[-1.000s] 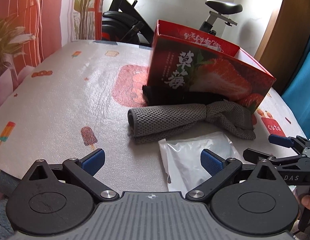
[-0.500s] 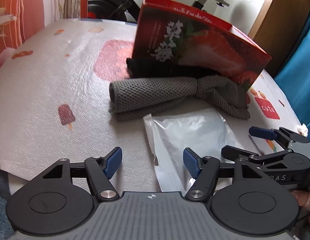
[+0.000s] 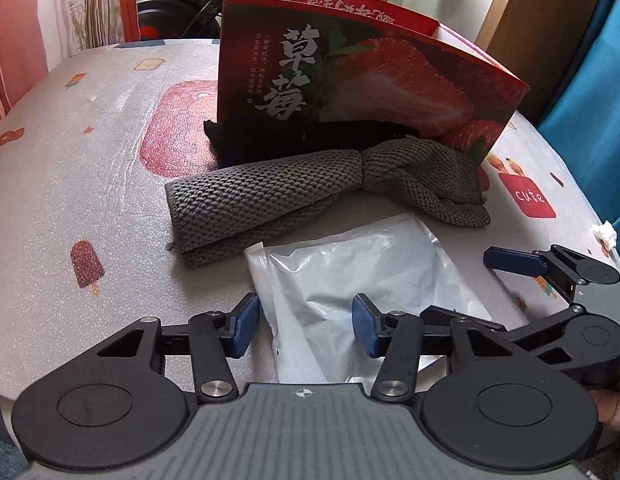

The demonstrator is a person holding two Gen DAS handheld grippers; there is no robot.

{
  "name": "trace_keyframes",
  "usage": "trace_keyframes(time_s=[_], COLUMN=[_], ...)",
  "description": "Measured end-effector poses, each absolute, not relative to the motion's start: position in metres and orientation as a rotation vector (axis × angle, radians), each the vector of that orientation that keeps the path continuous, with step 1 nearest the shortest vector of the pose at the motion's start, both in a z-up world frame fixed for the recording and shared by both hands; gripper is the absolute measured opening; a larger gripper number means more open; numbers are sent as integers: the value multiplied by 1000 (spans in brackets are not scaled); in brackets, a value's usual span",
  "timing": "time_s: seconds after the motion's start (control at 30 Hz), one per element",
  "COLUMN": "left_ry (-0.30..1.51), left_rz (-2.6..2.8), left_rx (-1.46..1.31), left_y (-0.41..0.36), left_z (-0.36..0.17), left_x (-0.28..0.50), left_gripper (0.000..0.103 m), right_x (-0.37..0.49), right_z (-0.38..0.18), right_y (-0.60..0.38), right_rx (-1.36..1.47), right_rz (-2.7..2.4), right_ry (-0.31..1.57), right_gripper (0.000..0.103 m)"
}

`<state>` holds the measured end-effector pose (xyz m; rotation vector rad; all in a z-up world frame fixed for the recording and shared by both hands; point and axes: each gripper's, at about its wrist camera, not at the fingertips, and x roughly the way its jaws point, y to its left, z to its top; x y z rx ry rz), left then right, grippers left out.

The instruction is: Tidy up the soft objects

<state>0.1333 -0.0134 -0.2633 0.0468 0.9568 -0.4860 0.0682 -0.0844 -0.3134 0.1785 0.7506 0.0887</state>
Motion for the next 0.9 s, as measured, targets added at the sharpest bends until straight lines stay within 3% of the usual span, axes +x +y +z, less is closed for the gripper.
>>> trace_keyframes(time_s=[0.9], left_ry=[910], left_rz=[-506], left_rx=[-19], left_y=[-5], left_z=[-269], left_x=[125], left_gripper=[52], right_x=[65], right_z=[-316], right_y=[-82], right_rx=[156], right_rz=[92], right_ry=[739], right_gripper=[103])
